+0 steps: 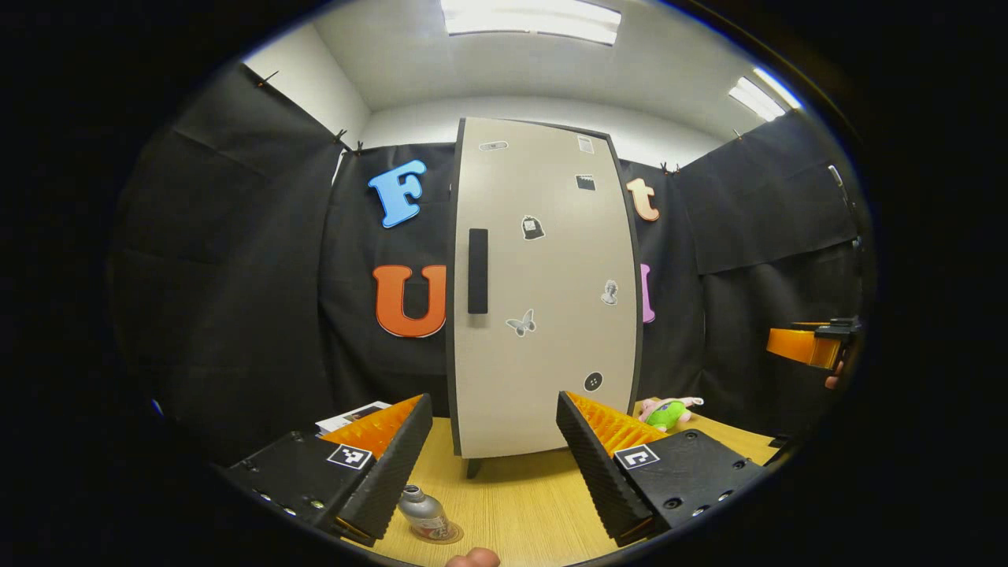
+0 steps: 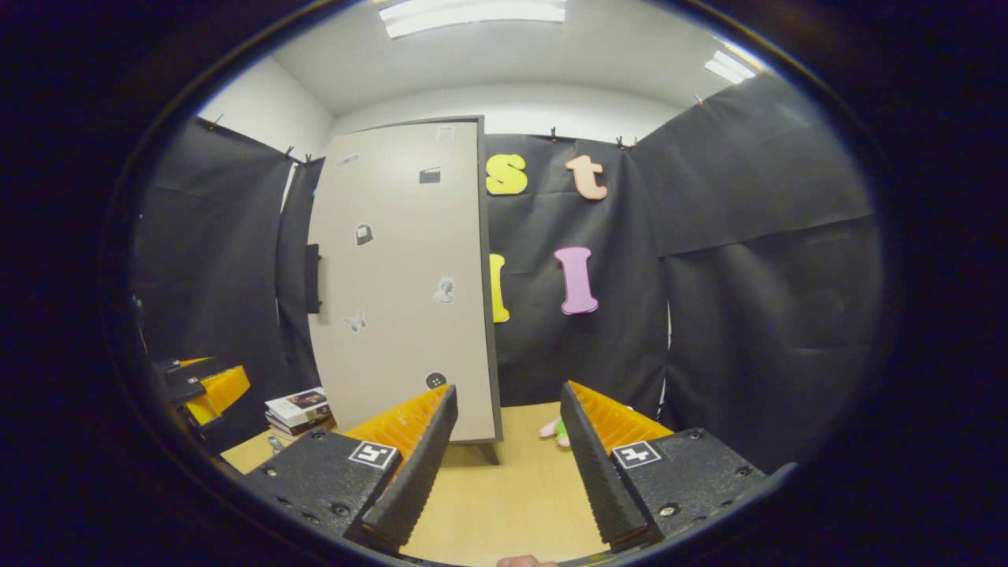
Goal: Open the cabinet door with the right hand, grasp the bottle in the cabinet with the left hand and place it on the coaster, then close the cabinet door with the right hand.
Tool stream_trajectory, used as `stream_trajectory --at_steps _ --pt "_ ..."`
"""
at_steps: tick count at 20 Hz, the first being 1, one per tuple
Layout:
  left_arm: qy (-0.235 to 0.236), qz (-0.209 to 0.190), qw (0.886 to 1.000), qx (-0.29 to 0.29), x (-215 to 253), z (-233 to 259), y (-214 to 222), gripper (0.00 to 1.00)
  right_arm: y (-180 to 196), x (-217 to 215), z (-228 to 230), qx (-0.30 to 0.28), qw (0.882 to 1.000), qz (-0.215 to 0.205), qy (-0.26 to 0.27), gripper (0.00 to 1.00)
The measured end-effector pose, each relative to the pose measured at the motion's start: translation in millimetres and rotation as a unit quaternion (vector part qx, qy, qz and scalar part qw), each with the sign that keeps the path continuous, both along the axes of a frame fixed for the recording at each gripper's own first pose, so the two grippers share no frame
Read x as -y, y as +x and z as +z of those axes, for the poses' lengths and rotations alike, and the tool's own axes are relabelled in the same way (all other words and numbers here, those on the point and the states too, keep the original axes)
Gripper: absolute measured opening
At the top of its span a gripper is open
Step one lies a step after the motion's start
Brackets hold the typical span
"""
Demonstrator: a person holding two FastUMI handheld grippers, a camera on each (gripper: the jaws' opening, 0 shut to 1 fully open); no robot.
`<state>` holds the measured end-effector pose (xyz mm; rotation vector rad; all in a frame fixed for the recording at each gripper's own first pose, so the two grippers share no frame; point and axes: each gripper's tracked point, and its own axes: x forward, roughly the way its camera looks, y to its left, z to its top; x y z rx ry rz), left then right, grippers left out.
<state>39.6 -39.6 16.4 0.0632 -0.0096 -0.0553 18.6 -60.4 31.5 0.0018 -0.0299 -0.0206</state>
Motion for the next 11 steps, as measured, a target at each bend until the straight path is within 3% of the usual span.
stream_trajectory --at_steps 11 --pt "0.005 0.011 1.000 0.003 -12 -2 -2 0.96 -4 0 1 0.000 1.000 0.002 0.009 0.85"
